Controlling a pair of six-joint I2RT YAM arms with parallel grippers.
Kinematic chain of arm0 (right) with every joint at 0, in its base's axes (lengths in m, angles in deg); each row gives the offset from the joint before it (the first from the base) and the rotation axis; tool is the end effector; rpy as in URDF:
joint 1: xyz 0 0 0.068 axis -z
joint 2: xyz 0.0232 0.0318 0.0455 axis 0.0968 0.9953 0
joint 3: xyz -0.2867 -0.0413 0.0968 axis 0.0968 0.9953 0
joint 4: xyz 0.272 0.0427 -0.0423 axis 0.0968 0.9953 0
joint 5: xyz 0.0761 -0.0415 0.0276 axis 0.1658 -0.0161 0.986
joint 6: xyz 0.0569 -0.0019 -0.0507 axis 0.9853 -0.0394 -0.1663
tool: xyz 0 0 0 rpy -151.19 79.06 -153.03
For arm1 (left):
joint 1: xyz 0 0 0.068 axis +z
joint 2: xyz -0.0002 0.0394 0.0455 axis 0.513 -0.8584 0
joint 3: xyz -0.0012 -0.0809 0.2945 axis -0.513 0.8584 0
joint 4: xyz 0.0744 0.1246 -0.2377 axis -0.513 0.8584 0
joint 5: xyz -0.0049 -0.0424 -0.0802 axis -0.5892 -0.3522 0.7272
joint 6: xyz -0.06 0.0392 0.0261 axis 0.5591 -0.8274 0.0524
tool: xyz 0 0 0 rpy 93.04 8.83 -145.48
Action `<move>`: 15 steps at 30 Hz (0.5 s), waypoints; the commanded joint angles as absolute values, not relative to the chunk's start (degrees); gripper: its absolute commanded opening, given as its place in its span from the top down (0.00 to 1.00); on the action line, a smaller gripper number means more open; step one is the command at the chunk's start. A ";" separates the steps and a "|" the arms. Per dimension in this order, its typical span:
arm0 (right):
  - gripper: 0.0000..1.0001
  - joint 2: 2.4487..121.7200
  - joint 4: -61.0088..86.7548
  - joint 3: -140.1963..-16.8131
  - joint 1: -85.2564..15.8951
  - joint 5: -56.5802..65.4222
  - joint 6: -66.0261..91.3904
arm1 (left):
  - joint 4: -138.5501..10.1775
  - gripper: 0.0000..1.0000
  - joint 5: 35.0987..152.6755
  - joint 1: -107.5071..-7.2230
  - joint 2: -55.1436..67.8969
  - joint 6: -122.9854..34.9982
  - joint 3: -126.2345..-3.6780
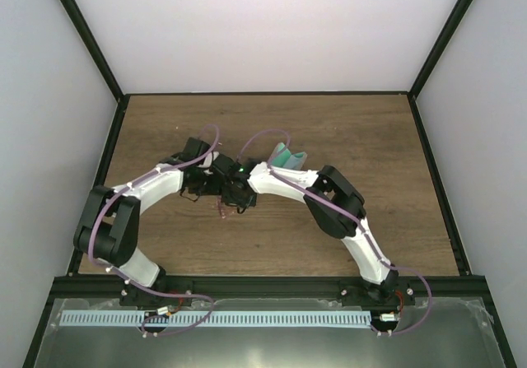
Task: Organize the sunglasses
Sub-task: Fold the sunglasses at the center of the board.
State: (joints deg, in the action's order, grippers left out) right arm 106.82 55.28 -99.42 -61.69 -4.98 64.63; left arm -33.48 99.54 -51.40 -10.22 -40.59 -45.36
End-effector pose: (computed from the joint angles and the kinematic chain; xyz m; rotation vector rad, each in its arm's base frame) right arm 0.2777 0.4100 0.1465 0.0742 2.9268 0.3609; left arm 0.2969 -0.1278 0.1633 0.2024 2.8027 -0.4929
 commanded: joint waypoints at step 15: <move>0.98 97.16 58.54 -92.35 -58.63 -11.15 66.80 | -32.12 0.74 91.85 -51.16 -4.22 -36.94 -39.52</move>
State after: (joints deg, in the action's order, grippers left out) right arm 98.58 56.61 -92.78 -60.29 -8.56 65.94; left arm -32.54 93.00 -51.38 -2.44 -37.97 -40.73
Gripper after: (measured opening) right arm 0.091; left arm 0.322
